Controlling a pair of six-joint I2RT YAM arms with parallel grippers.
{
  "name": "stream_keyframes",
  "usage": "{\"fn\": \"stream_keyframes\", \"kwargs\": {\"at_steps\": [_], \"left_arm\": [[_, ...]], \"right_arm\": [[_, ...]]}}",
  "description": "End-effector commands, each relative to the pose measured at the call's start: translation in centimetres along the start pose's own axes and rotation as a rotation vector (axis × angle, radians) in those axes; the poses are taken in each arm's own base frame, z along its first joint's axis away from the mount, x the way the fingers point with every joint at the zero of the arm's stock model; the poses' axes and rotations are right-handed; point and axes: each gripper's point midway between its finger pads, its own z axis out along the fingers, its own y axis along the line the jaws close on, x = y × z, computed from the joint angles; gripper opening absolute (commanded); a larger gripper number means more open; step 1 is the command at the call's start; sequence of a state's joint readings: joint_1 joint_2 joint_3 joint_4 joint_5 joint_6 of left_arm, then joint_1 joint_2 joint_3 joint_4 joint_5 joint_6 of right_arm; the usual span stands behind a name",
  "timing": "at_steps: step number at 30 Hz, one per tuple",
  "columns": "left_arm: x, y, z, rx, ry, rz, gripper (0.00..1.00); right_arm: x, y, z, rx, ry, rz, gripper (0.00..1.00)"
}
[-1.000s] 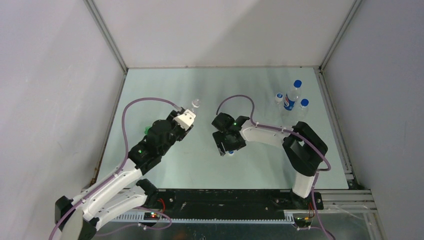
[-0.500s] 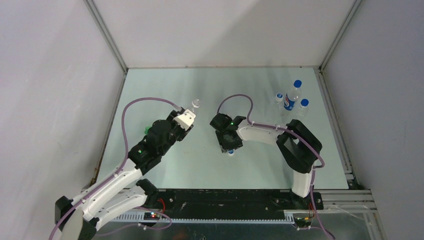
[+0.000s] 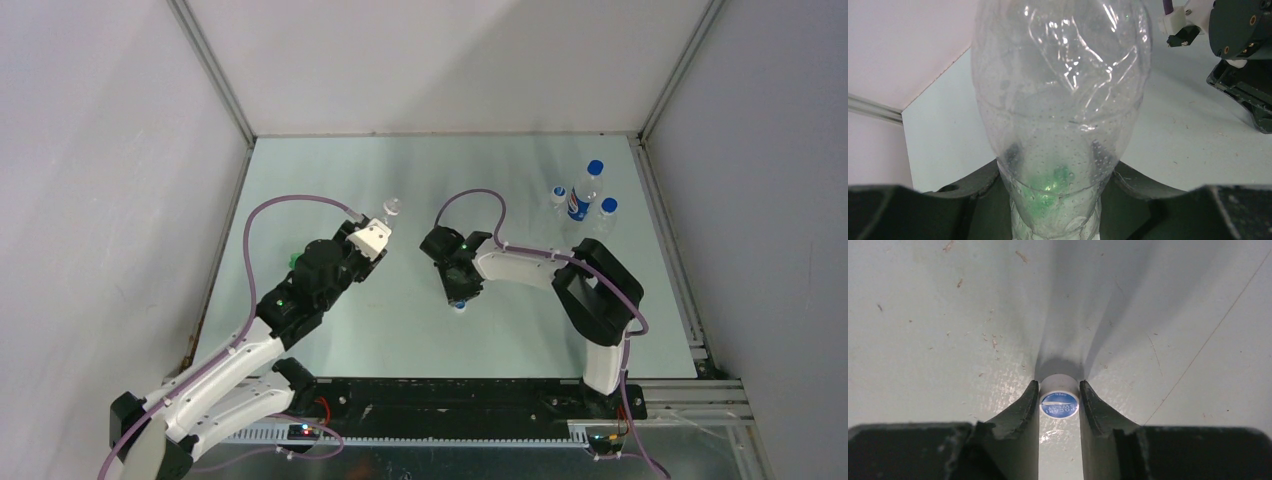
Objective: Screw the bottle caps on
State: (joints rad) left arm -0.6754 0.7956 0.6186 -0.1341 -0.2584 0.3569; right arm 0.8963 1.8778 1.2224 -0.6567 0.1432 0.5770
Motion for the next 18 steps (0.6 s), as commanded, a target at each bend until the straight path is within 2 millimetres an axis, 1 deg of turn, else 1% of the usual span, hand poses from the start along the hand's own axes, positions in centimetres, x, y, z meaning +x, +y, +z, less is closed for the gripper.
{"fn": "stream_keyframes", "kwargs": {"at_steps": [1, 2, 3, 4, 6, 7, 8, 9, 10, 11, 12, 13, 14, 15, 16, 17, 18], "left_arm": [[-1.6, 0.7, 0.0, -0.02, -0.051, -0.032, 0.0], [-1.6, 0.7, 0.1, -0.019, -0.049, -0.031, 0.0], [-1.5, 0.6, 0.1, -0.013, -0.045, -0.025, 0.0], [-1.5, 0.4, 0.2, -0.004, -0.046, -0.022, 0.0], [-1.4, -0.1, 0.3, 0.022, -0.04, -0.009, 0.0], [-1.4, -0.3, 0.4, 0.036, -0.039, 0.002, 0.0], [-1.4, -0.9, 0.5, 0.069, -0.036, 0.009, 0.0], [-1.5, -1.1, 0.6, 0.085, -0.036, 0.013, 0.0], [-1.8, -1.8, 0.6, 0.132, -0.043, 0.019, 0.0], [-2.2, -2.5, 0.6, 0.172, -0.059, 0.021, 0.0], [-2.2, -2.9, 0.6, 0.196, -0.058, 0.022, 0.0], [-2.7, -3.8, 0.5, 0.252, -0.08, 0.025, 0.0], [-2.7, -4.3, 0.5, 0.284, -0.078, 0.03, 0.0], [-3.1, -5.1, 0.3, 0.331, -0.095, 0.029, 0.0], [-3.0, -5.6, 0.2, 0.364, -0.092, 0.037, 0.0], [-3.1, -6.4, 0.0, 0.415, -0.097, 0.039, 0.0], [-3.2, -6.8, -0.1, 0.441, -0.102, 0.042, 0.0]], "right_arm": [[-1.6, 0.9, -1.3, -0.055, -0.028, 0.023, 0.2], [-1.7, 1.1, -1.9, -0.075, -0.035, 0.014, 0.14], [-2.0, 1.0, -2.2, -0.086, -0.042, 0.01, 0.12], [-2.3, 1.4, -3.1, -0.123, -0.062, -0.013, 0.09], [-3.2, 1.4, -4.6, -0.177, -0.095, -0.041, 0.07], [-3.3, 2.0, -5.7, -0.23, -0.104, -0.056, 0.06], [-3.7, 1.8, -6.3, -0.247, -0.119, -0.081, 0.05], [-4.0, 2.1, -7.7, -0.287, -0.14, -0.094, 0.05], [-4.3, 1.8, -8.2, -0.304, -0.155, -0.119, 0.05], [-4.5, 1.9, -9.6, -0.338, -0.179, -0.133, 0.05], [-4.8, 1.5, -10.2, -0.351, -0.195, -0.153, 0.05], [-5.0, 1.7, -11.7, -0.394, -0.222, -0.188, 0.05], [-5.4, 1.2, -13.0, -0.414, -0.258, -0.192, 0.05], [-5.4, 1.4, -13.9, -0.449, -0.273, -0.226, 0.05], [-5.9, 0.9, -15.4, -0.473, -0.316, -0.234, 0.05], [-5.8, 1.2, -16.4, -0.518, -0.334, -0.276, 0.06], [-6.0, 1.1, -18.1, -0.562, -0.375, -0.293, 0.06]]}}
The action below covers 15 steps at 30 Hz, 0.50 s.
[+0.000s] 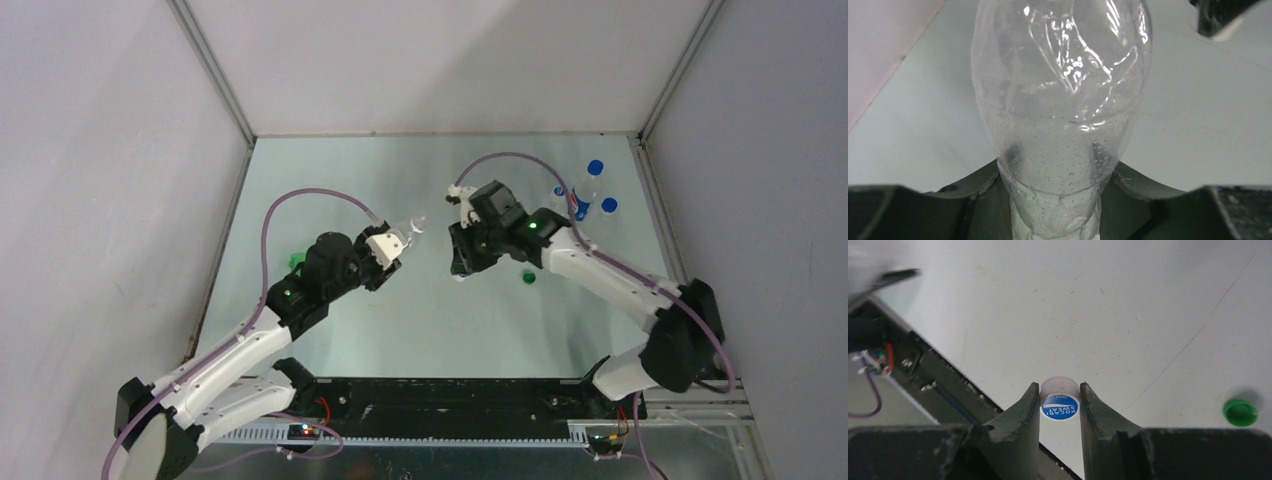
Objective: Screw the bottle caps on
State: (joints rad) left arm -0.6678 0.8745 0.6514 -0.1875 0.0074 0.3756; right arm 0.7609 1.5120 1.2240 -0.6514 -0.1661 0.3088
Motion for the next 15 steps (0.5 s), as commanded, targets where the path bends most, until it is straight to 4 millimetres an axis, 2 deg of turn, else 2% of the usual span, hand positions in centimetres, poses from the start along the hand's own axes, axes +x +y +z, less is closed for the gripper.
{"fn": "stream_keyframes", "kwargs": {"at_steps": [1, 4, 7, 9, 15], "left_arm": [[-3.4, -2.9, -0.3, 0.219, -0.106, 0.03, 0.0], [-3.9, -4.8, -0.6, 0.337, -0.127, 0.037, 0.0], [-4.2, -6.1, -0.7, 0.418, -0.139, 0.033, 0.0], [-4.5, -7.0, -0.9, 0.475, -0.15, 0.033, 0.0], [-4.9, -9.3, -1.7, 0.645, -0.16, 0.052, 0.0]], "right_arm": [[-3.0, 2.3, -5.6, -0.2, -0.155, -0.182, 0.06], [-4.0, 3.7, -9.0, -0.294, -0.252, -0.277, 0.07], [-4.8, 4.2, -11.4, -0.323, -0.341, -0.383, 0.08], [-5.0, 5.2, -13.5, -0.367, -0.407, -0.468, 0.1], [-5.1, 7.6, -16.7, -0.473, -0.53, -0.694, 0.12]]}}
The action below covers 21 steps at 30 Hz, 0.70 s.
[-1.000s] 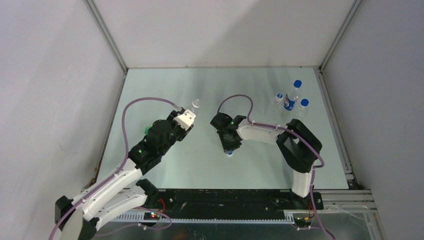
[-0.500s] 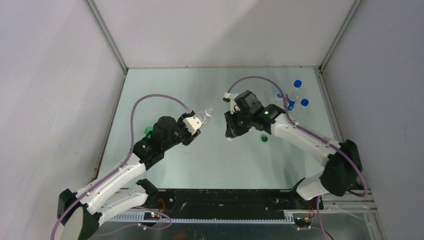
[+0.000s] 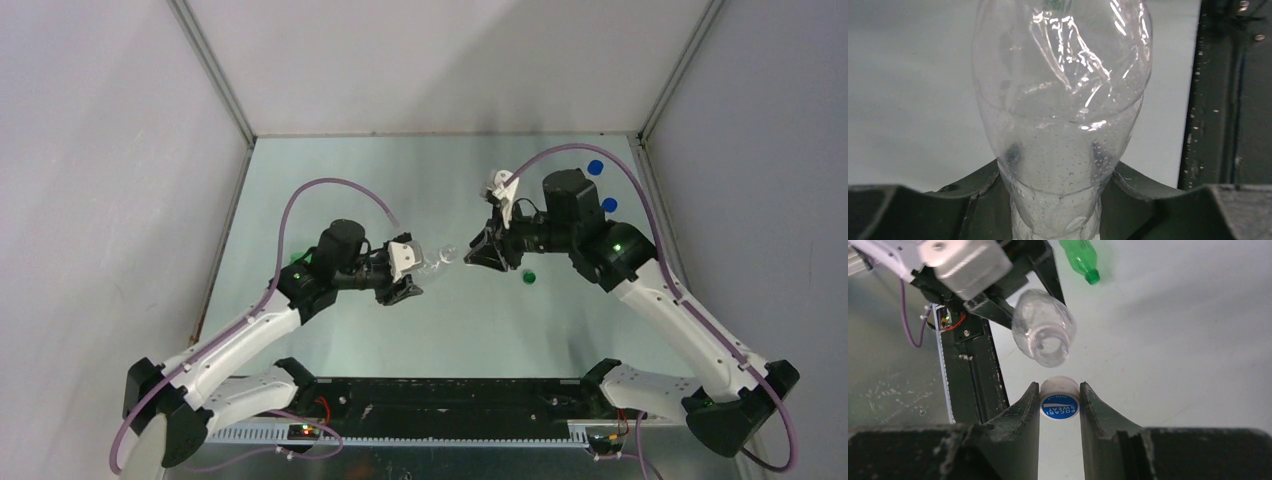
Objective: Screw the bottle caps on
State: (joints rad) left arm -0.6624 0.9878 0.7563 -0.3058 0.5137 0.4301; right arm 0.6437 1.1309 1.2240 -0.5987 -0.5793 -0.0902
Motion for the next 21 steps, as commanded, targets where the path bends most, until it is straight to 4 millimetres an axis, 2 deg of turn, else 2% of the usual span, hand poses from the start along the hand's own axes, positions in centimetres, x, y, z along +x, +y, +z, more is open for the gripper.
{"fn": "stream_keyframes", "kwargs": {"at_steps": [1, 8, 21], "left_arm": [[-2.3, -1.9, -0.3, 0.152, -0.06, 0.042, 0.0], [-2.8, -3.3, -0.3, 0.238, -0.082, 0.055, 0.0], [-3.2, -3.5, -0.5, 0.254, -0.071, 0.069, 0.0]], "right_arm": [[-3.3, 2.5, -1.4, -0.134, -0.13, -0.25, 0.13], [-4.3, 4.3, -2.1, -0.224, -0.193, -0.386, 0.16], [-3.0, 5.7, -1.0, -0.315, -0.162, -0.461, 0.18]]}}
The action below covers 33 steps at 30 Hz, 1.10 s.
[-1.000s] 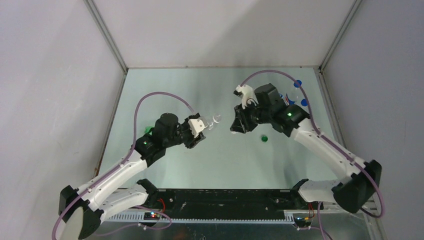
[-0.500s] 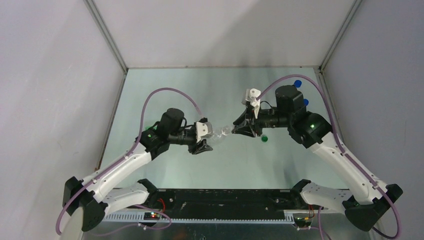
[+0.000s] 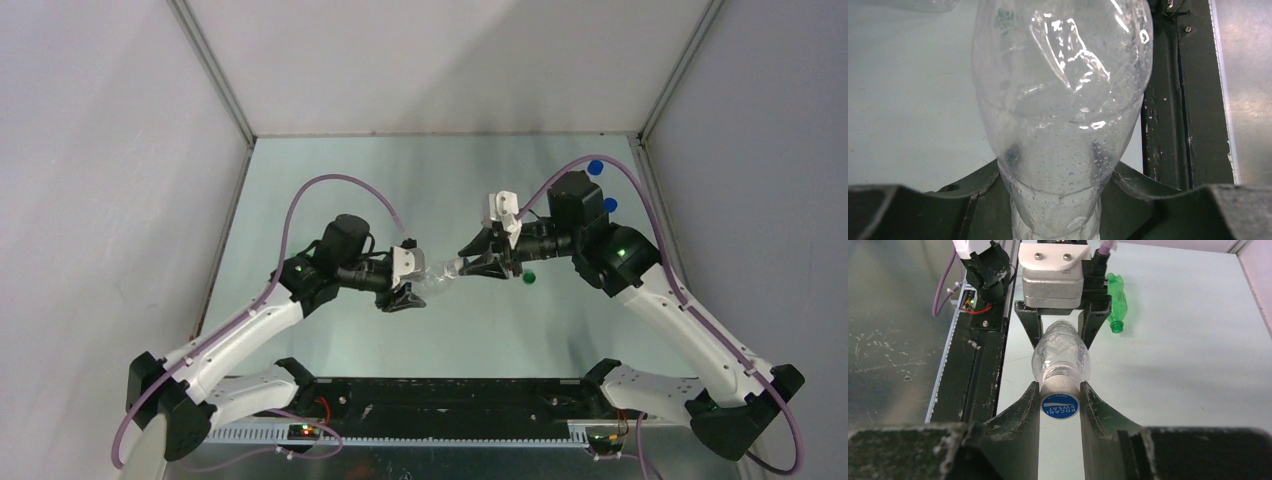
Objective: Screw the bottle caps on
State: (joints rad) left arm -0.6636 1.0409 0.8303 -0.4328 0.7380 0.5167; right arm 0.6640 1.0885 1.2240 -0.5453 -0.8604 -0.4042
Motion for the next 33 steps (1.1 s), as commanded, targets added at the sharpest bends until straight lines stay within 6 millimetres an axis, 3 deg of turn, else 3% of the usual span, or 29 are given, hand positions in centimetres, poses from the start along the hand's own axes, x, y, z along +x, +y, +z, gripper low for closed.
{"fn": "stream_keyframes", "kwargs": {"at_steps": [1, 11, 23, 33], "left_arm": [[-2.1, 0.0, -0.3, 0.017, -0.038, 0.048, 0.0], [-1.7, -0.6, -0.4, 0.045, 0.018, 0.041, 0.0], [-3.2, -2.8, -1.0, 0.187, 0.009, 0.04, 0.0], [-4.0, -3.5, -0.4, 0.222, -0.014, 0.06, 0.0]], "right_arm": [[-0.8, 0.7, 0.5, -0.047, -0.015, -0.083, 0.18], [0.5, 0.9, 1.4, -0.067, 0.032, -0.11, 0.17], [1.5, 3.3, 1.6, -0.219, 0.054, -0.149, 0.14], [2.3, 3.6, 2.6, -0.275, 0.079, -0.14, 0.1]]}}
